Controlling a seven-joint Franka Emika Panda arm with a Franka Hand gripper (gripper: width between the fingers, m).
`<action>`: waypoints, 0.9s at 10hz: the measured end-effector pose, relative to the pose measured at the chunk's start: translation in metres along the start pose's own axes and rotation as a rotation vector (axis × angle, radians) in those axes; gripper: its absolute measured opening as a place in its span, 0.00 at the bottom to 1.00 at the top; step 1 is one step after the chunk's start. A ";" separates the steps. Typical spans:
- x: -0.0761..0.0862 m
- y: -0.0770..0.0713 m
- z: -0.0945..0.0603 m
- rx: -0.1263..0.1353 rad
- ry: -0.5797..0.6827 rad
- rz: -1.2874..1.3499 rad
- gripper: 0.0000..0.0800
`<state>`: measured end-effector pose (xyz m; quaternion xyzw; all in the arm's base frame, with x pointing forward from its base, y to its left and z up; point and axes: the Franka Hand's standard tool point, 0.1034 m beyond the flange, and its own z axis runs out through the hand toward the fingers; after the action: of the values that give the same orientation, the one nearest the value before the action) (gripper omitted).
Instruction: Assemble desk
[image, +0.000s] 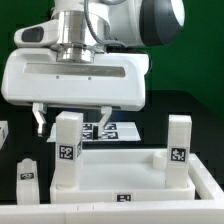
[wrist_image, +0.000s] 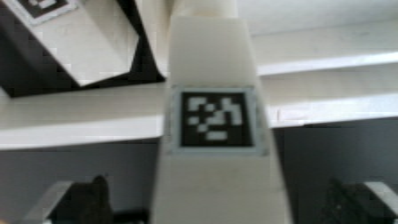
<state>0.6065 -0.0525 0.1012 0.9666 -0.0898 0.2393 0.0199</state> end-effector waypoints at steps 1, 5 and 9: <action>0.009 0.000 -0.009 0.036 -0.041 0.034 0.80; 0.008 -0.002 -0.006 0.122 -0.336 0.125 0.81; 0.003 0.011 0.003 0.087 -0.383 0.094 0.81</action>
Offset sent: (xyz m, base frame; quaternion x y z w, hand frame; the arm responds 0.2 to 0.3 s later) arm 0.0072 -0.0024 -0.0017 -0.0050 -0.1784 0.0513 0.9826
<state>0.6083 -0.0644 0.1003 0.9891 -0.1267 0.0554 -0.0505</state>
